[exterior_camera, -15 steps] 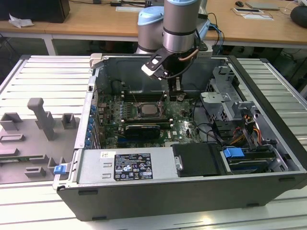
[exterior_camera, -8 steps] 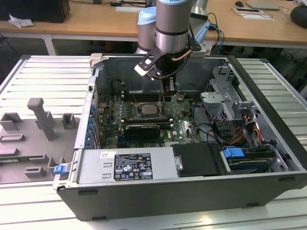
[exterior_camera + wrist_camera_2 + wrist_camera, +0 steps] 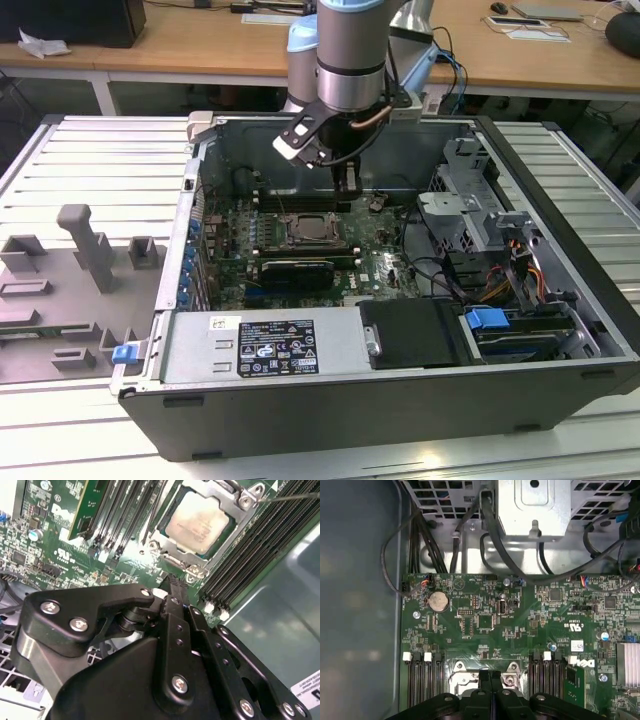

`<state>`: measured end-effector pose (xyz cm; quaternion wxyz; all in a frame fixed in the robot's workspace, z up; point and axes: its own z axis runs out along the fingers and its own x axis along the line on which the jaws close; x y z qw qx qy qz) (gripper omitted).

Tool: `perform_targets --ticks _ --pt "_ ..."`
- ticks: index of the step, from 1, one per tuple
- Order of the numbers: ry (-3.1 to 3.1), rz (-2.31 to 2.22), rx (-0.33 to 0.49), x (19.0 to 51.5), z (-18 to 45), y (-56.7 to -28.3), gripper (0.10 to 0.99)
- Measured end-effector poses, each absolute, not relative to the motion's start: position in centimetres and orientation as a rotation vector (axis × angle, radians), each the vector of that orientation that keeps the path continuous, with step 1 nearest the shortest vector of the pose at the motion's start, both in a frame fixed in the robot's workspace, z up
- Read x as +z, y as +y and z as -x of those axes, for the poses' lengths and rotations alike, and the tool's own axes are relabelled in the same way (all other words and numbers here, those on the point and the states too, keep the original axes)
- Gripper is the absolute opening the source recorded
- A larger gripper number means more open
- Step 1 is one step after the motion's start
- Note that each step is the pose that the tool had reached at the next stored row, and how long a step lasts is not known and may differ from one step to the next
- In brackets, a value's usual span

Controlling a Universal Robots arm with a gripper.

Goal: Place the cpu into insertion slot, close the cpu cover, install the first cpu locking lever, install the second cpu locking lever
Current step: 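Close the cpu cover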

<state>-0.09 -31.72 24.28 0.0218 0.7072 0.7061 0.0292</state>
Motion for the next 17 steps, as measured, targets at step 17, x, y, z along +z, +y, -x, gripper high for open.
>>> perform_targets --ticks 17 --pt "2.188 -2.191 0.09 23.5 4.2 -31.5 0.106"
